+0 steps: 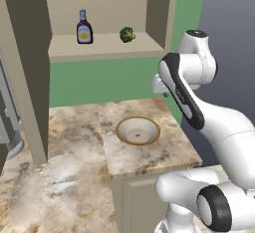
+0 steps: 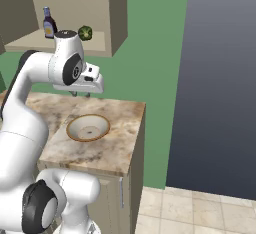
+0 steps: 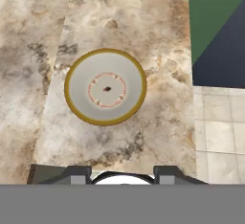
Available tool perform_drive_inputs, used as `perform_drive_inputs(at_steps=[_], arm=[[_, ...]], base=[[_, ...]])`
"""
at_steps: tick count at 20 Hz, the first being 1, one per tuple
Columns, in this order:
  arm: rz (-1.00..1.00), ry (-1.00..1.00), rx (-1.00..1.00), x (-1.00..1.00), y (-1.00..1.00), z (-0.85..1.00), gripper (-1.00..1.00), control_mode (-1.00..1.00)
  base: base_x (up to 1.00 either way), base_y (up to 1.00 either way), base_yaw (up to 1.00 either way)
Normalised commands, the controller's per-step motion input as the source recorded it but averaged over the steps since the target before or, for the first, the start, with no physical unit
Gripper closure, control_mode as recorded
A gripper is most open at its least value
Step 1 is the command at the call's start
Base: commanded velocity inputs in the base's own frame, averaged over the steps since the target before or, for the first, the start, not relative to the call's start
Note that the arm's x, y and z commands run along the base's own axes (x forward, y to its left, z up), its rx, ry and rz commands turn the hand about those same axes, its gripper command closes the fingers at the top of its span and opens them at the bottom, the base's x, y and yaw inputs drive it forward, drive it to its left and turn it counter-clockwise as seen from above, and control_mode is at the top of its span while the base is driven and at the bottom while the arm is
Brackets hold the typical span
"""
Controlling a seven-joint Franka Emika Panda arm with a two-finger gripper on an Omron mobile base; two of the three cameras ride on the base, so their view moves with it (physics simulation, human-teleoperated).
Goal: Pick the broccoli from the cabinet and place it in the bowl. Then pick the bowl and place it in the sink. Then turn on the sink facuet.
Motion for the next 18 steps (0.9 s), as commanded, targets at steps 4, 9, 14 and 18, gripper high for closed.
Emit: perform_drive_inputs(at_steps=[4, 9, 14, 18], arm=[[-0.01, -0.07, 0.03, -0.1, -0.12, 0.0, -1.0, -1.0], [0.0, -0.03, 0.0, 0.0, 0.0, -0.01, -1.0, -1.0], [-0.04, -0.22, -0.01, 0.04, 0.54, 0.6, -1.0, -1.0], [-0.06, -0.25, 0.0, 0.13, 0.61, 0.76, -1.0, -1.0]], base=[[0.0, 0.0, 0.0], [0.0, 0.0, 0.0], [0.0, 0.0, 0.0], [0.0, 0.0, 0.0]])
